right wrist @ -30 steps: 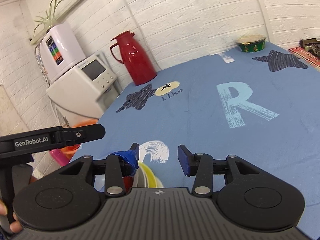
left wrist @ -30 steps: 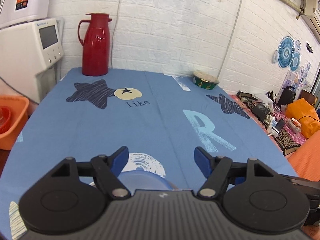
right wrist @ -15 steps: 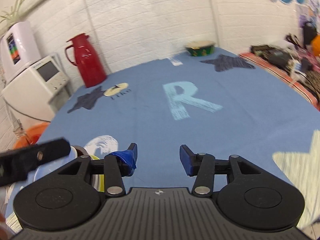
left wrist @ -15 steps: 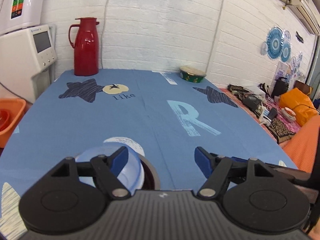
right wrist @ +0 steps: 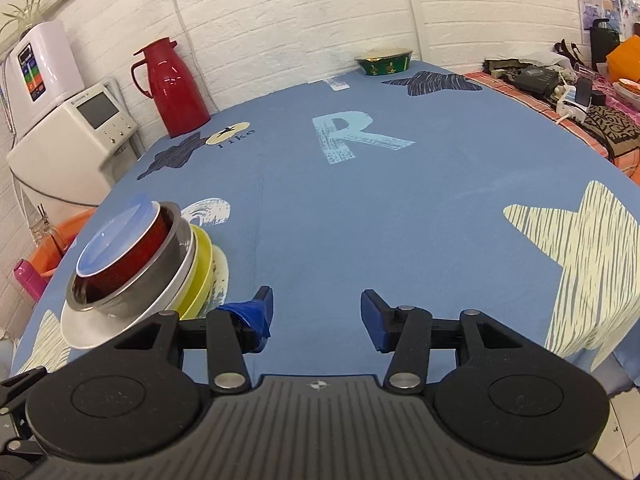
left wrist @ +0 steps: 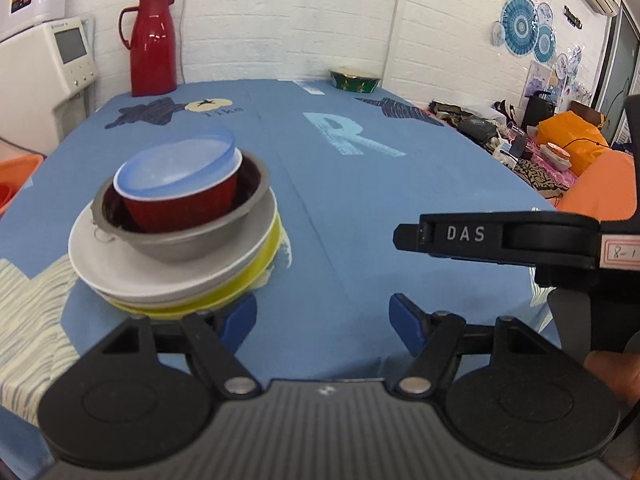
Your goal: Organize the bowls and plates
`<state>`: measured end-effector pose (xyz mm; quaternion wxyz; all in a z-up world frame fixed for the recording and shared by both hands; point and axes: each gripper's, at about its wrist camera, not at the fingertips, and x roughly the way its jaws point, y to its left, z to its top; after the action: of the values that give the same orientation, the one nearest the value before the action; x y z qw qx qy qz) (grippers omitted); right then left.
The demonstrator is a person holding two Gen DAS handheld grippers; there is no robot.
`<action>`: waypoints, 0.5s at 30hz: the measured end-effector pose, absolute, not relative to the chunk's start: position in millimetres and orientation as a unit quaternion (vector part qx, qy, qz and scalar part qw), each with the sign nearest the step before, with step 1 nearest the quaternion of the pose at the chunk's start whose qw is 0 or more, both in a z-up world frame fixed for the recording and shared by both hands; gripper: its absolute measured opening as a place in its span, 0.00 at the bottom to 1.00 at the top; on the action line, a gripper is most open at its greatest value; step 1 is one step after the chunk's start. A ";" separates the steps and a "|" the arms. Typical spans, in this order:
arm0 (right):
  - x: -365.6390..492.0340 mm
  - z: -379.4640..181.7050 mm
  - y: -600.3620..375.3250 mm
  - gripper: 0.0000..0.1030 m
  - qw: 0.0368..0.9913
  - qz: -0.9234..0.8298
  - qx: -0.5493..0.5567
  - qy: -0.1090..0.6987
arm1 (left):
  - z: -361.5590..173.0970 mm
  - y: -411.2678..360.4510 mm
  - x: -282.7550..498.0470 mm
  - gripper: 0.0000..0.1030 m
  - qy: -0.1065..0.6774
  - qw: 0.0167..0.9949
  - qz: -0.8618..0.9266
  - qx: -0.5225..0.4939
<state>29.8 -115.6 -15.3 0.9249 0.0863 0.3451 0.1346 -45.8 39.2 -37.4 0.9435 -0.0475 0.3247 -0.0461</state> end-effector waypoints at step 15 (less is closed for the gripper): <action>7.4 -24.2 -100.0 0.34 0.919 0.159 0.056 0.355 | -56.4 36.6 -67.4 0.70 0.338 0.940 -0.027 -0.036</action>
<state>7.4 -100.0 -24.2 0.9194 0.0559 0.3555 0.1591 -67.4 36.6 -56.4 0.9400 -0.0356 0.3384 -0.0265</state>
